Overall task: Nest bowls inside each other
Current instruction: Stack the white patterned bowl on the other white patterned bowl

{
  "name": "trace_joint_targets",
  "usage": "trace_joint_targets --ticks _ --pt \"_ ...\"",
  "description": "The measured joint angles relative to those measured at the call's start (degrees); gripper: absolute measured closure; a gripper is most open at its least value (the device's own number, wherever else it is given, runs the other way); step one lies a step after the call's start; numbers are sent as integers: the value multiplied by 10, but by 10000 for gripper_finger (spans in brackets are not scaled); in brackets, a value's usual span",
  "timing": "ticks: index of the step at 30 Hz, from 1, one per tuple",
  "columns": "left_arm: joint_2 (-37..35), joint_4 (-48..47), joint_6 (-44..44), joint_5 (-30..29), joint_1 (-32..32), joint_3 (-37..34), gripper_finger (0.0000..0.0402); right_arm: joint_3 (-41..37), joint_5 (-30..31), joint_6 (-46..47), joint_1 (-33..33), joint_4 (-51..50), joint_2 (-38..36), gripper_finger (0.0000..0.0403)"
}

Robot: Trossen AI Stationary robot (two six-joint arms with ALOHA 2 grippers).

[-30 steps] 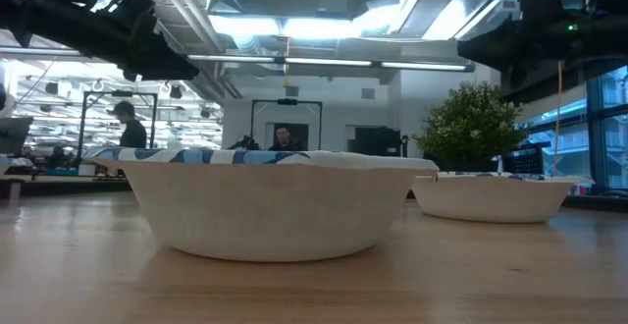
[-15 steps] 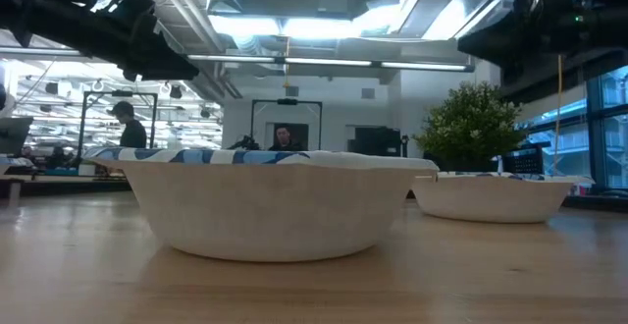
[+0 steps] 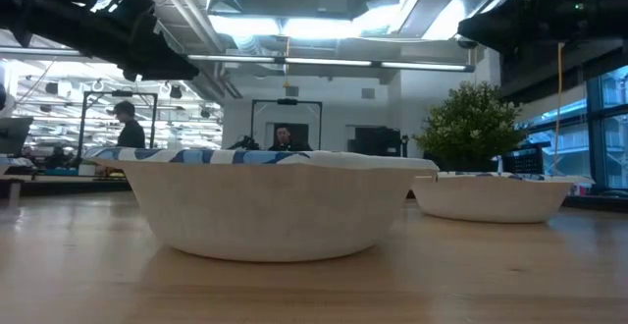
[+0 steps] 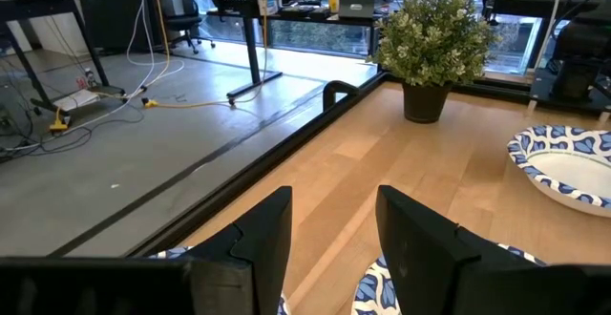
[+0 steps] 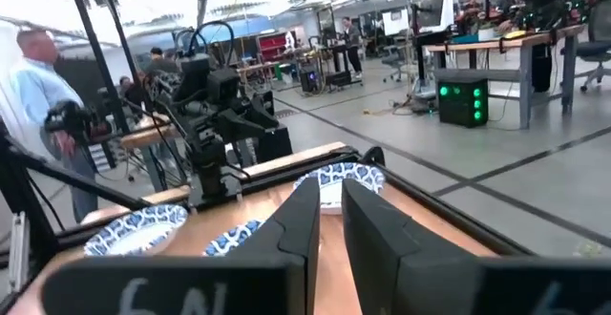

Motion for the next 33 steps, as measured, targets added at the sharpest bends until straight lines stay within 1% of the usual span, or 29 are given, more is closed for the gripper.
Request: trace_joint_targets --ticks 5,9,13,18,20,23,25,27,30,33 --pt "0 0 0 0 0 0 253 0 0 -27 0 -35 0 351" --pt "0 0 0 0 0 0 253 0 5 -27 0 -69 0 329" --pt "0 0 0 0 0 0 253 0 11 -28 0 -85 0 281" --pt "0 0 0 0 0 0 253 0 11 -25 0 -86 3 194" --pt "0 0 0 0 0 0 253 0 10 3 0 -86 3 164" --pt "0 0 0 0 0 0 253 0 -25 55 0 -82 3 134" --pt "0 0 0 0 0 0 253 0 -60 78 0 -82 3 122" --pt "0 0 0 0 0 0 253 0 -80 82 0 -81 3 118" --pt "0 0 0 0 0 0 253 0 -79 97 0 -89 7 116" --pt "0 0 0 0 0 0 253 1 -79 93 1 -123 19 116"
